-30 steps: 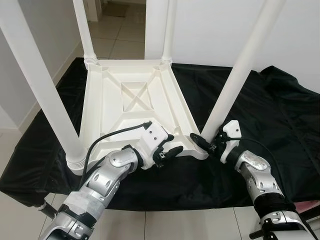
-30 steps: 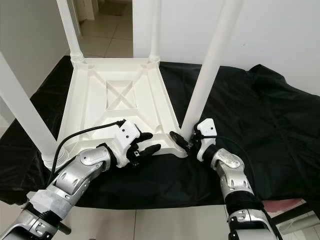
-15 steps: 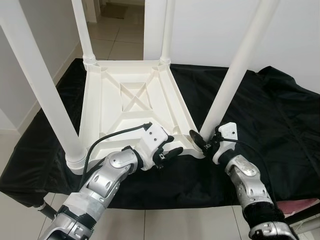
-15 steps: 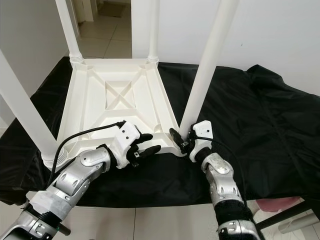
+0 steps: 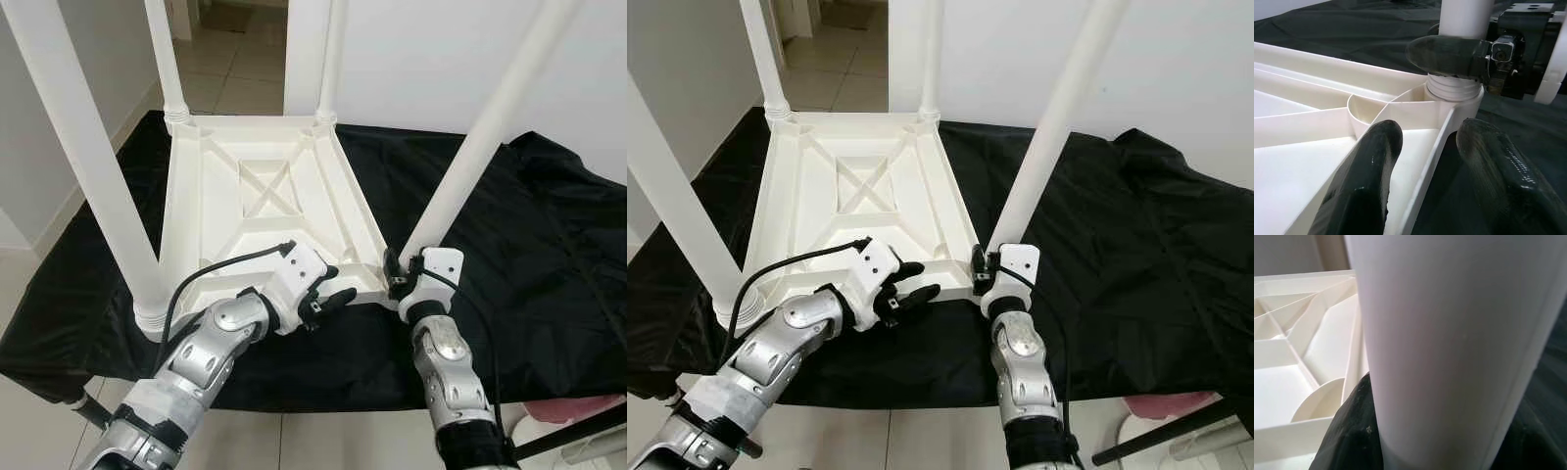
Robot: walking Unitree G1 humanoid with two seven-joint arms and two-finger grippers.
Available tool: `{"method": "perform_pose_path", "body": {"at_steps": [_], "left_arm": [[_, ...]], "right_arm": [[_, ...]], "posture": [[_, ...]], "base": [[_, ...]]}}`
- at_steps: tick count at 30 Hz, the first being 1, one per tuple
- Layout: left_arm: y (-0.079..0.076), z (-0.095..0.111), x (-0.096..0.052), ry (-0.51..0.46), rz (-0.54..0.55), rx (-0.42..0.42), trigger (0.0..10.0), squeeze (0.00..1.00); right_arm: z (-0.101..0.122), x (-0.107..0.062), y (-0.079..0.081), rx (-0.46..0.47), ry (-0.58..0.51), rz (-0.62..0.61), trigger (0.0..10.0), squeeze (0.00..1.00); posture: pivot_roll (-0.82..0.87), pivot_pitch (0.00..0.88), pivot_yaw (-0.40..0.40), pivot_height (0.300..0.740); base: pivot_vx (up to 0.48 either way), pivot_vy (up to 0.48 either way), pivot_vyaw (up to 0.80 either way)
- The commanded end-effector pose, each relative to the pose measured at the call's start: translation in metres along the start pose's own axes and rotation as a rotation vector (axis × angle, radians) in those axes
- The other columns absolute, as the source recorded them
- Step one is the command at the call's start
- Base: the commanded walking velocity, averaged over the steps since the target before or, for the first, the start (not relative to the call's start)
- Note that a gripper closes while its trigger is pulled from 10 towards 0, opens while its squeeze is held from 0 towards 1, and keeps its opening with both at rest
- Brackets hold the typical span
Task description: Building children table
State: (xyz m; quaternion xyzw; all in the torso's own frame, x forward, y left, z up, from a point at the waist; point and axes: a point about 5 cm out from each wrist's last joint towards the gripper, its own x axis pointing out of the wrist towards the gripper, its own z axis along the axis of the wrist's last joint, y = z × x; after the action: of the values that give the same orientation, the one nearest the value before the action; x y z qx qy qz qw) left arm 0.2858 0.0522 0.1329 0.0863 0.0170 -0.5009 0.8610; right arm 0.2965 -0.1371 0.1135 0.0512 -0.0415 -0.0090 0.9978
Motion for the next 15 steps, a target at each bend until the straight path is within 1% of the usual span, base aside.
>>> {"method": "perform_pose_path", "body": {"at_steps": [1,8,9,11,15], "left_arm": [[-0.0047,-0.0015,-0.0014,0.006,-0.068,-0.001,10.0,0.00],[-0.0051,-0.0017,-0.0018,0.007,-0.066,-0.002,10.0,0.00],[-0.0048,-0.0014,-0.0019,0.006,-0.065,-0.001,10.0,0.00],[-0.0048,-0.0014,-0.0019,0.006,-0.065,-0.001,10.0,0.00],[-0.0044,-0.0018,-0.0027,0.006,-0.060,0.000,10.0,0.00]], "right_arm": [[-0.0085,-0.0047,0.0045,0.014,0.051,-0.005,10.0,0.00],[-0.0073,-0.0053,0.0034,-0.005,0.054,0.003,10.0,0.00],[-0.0065,-0.0053,0.0036,-0.008,0.051,0.003,10.0,1.00],[-0.0065,-0.0053,0.0036,-0.008,0.051,0.003,10.0,1.00],[-0.0031,-0.0068,0.0044,0.011,0.030,0.041,10.0,1.00]], "posture": [[0.01,0.000,-0.090,0.740],[0.02,0.000,-0.093,0.740],[0.02,0.000,-0.096,0.740],[0.02,0.000,-0.096,0.740],[0.02,0.000,-0.099,0.740]], "base": [[0.000,0.000,0.00],[0.000,0.000,0.00],[0.000,0.000,0.00],[0.000,0.000,0.00],[0.000,0.000,0.00]]}}
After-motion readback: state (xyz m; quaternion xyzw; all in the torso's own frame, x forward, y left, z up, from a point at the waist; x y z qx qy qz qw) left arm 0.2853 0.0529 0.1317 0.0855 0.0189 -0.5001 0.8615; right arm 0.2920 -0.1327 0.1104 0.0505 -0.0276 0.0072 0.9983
